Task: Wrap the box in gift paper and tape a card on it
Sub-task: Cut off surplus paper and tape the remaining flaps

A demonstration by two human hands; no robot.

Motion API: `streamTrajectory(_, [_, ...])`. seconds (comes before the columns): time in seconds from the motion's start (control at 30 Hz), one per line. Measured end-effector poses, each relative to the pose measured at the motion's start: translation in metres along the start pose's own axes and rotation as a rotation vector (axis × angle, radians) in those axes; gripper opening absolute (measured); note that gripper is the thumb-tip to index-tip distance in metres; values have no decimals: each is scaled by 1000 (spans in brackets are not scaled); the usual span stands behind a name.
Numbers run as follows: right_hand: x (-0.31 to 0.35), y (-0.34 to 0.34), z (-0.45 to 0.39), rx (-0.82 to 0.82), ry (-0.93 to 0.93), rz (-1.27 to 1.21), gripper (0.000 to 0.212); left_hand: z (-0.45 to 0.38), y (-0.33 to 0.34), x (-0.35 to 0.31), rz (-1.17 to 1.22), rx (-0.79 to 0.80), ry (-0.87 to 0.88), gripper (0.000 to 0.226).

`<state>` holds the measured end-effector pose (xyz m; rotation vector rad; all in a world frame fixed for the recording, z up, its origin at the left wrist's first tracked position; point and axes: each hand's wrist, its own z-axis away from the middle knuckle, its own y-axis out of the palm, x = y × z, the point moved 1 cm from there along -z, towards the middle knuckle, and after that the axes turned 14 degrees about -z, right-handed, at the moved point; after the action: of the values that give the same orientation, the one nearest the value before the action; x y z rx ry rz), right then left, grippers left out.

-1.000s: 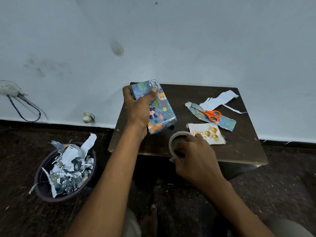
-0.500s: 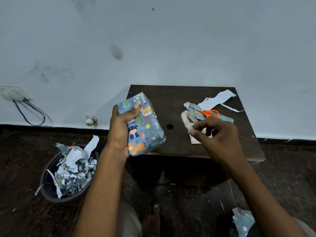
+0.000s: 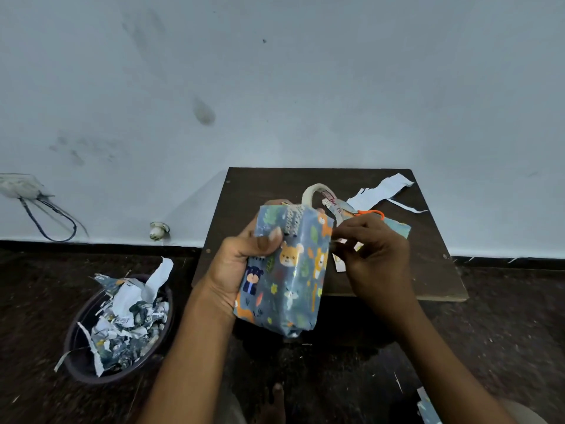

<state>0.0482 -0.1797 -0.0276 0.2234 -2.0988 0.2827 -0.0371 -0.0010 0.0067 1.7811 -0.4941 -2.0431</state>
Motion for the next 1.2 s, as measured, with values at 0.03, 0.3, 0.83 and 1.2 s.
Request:
streamTrajectory(0.03, [-1,1,0,18,-39,52,27,-1,1,0,-36,42,30,67])
streamTrajectory(0.3, [-9,2,-5,91,-32,163,26,-8,3,-1,-317,181,100,72])
streamTrajectory(0.83, [3,5,-31,-183,847,-690,32,-10,7,5,-791,340,-58,63])
streamTrajectory(1.2, [12,-3,-32,-107,581,-567,19,-9,1,-2,-645,243,27,61])
